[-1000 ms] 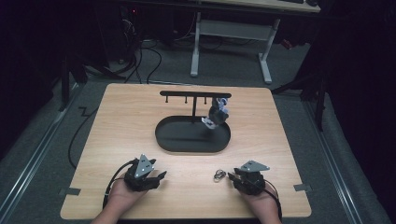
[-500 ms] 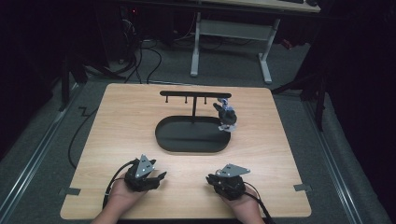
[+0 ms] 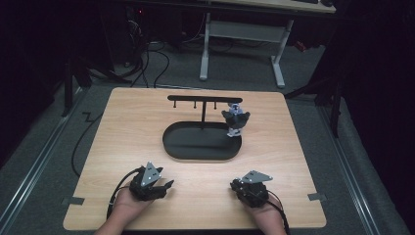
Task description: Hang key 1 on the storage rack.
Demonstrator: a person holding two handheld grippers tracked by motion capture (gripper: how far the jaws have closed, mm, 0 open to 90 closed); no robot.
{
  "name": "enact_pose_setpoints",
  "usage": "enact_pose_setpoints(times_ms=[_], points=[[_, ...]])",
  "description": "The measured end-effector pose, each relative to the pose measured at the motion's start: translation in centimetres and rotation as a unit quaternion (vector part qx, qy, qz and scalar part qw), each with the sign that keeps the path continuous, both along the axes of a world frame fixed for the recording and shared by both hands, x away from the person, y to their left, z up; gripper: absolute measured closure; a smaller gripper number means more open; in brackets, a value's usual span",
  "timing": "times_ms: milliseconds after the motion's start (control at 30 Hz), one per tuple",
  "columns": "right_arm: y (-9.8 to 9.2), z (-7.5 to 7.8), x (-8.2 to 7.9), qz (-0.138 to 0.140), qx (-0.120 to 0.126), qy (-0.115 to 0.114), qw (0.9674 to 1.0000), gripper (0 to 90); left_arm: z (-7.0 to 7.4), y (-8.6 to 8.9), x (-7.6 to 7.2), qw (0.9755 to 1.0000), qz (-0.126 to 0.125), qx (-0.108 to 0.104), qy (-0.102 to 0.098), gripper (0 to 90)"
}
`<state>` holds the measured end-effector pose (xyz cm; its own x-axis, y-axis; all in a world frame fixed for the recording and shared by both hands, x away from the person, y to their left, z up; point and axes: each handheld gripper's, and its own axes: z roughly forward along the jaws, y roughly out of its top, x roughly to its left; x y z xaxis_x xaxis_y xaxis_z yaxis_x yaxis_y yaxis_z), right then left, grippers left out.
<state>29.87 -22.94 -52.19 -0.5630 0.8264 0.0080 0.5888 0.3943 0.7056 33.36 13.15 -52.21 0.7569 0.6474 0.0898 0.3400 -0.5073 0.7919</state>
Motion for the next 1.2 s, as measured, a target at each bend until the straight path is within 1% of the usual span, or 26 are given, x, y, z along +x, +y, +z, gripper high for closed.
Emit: enact_pose_setpoints(times_ms=[100,167,233,267,333,400,433,500,600,633,667,733,767,833,867,900,967,1067,1133,1200], points=[[-1.2,0.1,0.0,-0.016,0.001,0.001,0.9999,79.6,0.0,0.0,0.0,1.0000,-0.001,0.000,0.000,38.8],[-2.0,0.4,-0.1,-0.027,0.017,0.002,0.9995,78.5,0.0,0.0,0.1,1.0000,-0.001,-0.001,0.000,38.8],[-2.6,0.9,-0.4,-0.038,0.032,-0.003,0.9988,77.6,0.0,0.1,0.1,1.0000,0.000,-0.002,0.000,38.8],[-3.0,1.2,-0.5,-0.042,0.035,-0.008,0.9985,77.0,0.0,0.1,0.1,1.0000,0.000,-0.003,0.001,38.9],[-3.7,1.5,-0.6,-0.052,0.042,-0.010,0.9977,75.0,0.0,0.1,0.2,1.0000,0.000,-0.003,0.001,38.8],[-4.2,1.5,-0.7,-0.063,0.046,-0.006,0.9969,71.7,0.0,0.1,0.2,1.0000,0.001,-0.002,0.002,38.9],[-4.4,1.5,-0.7,-0.063,0.046,-0.002,0.9969,68.4,0.0,0.1,0.2,1.0000,0.001,-0.002,0.002,38.9],[-4.8,1.3,-0.6,-0.064,0.039,0.001,0.9972,65.2,0.0,0.1,0.1,1.0000,0.000,-0.001,0.001,38.9],[-5.6,1.3,-0.3,-0.065,0.046,0.007,0.9968,61.5,0.0,0.1,0.1,1.0000,-0.001,0.000,0.001,38.9],[-5.9,1.3,-0.1,-0.065,0.053,0.009,0.9964,59.7,0.0,0.1,0.1,1.0000,-0.001,0.000,0.001,38.9],[-6.2,1.2,0.2,-0.062,0.063,0.014,0.9960,57.8,0.0,0.1,0.1,1.0000,0.000,-0.001,0.001,38.9],[-6.4,1.0,1.0,-0.058,0.069,0.025,0.9956,54.7,-0.1,0.1,0.1,1.0000,0.001,-0.001,0.002,38.9],[-6.4,0.9,1.4,-0.051,0.075,0.032,0.9953,53.3,-0.1,0.2,0.1,1.0000,0.001,-0.001,0.003,38.9],[-6.3,0.6,2.1,-0.042,0.071,0.046,0.9955,50.6,-0.1,0.2,0.1,1.0000,0.003,-0.001,0.002,38.8],[-6.2,0.5,2.4,-0.036,0.075,0.050,0.9952,50.1,-0.1,0.3,0.1,1.0000,0.002,-0.001,0.003,38.8],[-6.2,0.3,2.6,-0.031,0.073,0.056,0.9953,50.1,-0.1,0.3,0.1,1.0000,0.002,-0.001,0.003,38.8],[-6.0,0.1,2.7,-0.025,0.063,0.059,0.9960,50.4,-0.1,0.3,0.1,1.0000,0.003,0.000,0.004,38.9],[-5.6,0.1,2.3,-0.013,0.052,0.059,0.9968,55.2,-0.1,0.4,0.1,1.0000,0.003,-0.002,0.003,38.9],[-5.4,0.1,2.0,-0.004,0.048,0.056,0.9973,64.2,0.0,0.3,0.1,1.0000,0.002,-0.001,0.003,38.9],[-5.1,0.0,1.7,0.006,0.043,0.051,0.9977,68.6,0.0,0.3,0.1,1.0000,0.002,0.000,0.002,38.8]])
